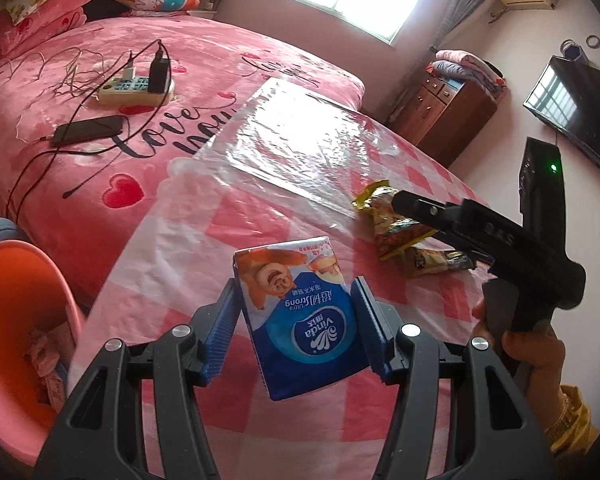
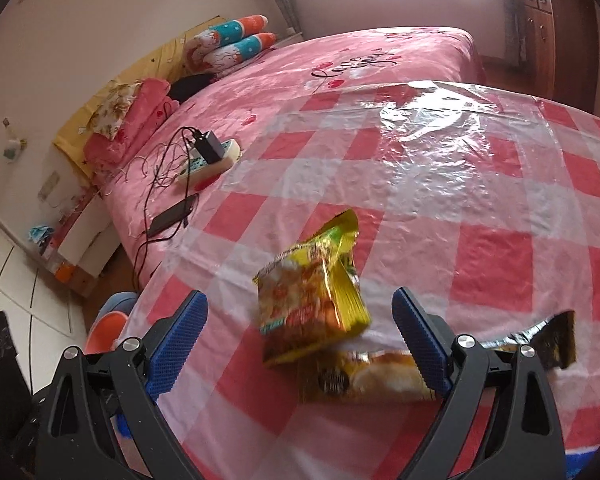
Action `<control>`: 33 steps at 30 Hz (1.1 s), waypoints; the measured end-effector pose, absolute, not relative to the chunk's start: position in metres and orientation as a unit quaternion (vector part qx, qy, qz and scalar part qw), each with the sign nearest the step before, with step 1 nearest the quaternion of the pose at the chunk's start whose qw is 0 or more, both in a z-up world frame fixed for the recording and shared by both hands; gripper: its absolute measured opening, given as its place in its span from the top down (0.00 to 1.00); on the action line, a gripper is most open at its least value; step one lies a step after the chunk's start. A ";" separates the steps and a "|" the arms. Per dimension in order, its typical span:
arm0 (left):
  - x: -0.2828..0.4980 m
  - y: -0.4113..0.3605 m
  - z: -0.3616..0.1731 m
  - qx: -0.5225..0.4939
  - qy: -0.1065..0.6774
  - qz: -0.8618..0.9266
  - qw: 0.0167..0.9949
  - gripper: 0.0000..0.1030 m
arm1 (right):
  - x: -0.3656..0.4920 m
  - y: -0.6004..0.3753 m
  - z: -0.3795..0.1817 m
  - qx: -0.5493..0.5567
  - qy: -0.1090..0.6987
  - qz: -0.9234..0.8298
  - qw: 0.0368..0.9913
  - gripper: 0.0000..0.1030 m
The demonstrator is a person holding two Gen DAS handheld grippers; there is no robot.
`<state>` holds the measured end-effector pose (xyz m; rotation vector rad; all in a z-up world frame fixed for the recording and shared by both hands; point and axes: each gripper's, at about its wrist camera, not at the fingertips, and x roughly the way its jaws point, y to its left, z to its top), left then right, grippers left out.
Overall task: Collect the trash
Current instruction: 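Lift the tissue pack with the left tool while the right tool grasps the gold snack bag, then carry the tissue pack and gold snack bag over the orange bucket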
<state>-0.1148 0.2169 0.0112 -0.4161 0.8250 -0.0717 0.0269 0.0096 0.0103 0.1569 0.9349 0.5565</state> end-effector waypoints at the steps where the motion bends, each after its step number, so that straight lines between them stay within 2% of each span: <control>1: -0.115 0.218 0.011 -0.200 0.398 -0.033 0.895 0.44 | 0.029 0.012 0.008 0.074 0.445 0.261 0.853 0.11; 3: -0.115 0.222 0.010 -0.200 0.399 -0.030 0.894 0.44 | 0.033 0.013 0.006 0.078 0.450 0.258 0.852 0.20; 7: -0.116 0.226 0.010 -0.196 0.399 -0.026 0.895 0.44 | 0.040 0.020 0.001 0.071 0.453 0.247 0.854 0.24; 11: -0.118 0.228 0.009 -0.193 0.398 -0.024 0.896 0.44 | 0.041 0.028 0.001 0.048 0.448 0.238 0.860 0.41; 16: -0.120 0.231 0.008 -0.193 0.398 -0.022 0.896 0.44 | 0.036 0.033 0.001 0.024 0.436 0.234 0.869 0.44; 24: -0.125 0.234 0.009 -0.194 0.396 -0.022 0.897 0.44 | 0.023 0.038 0.005 -0.006 0.416 0.232 0.879 0.60; 33: -0.134 0.241 0.014 -0.193 0.388 -0.017 0.901 0.44 | 0.002 0.036 0.013 -0.010 0.400 0.241 0.884 0.64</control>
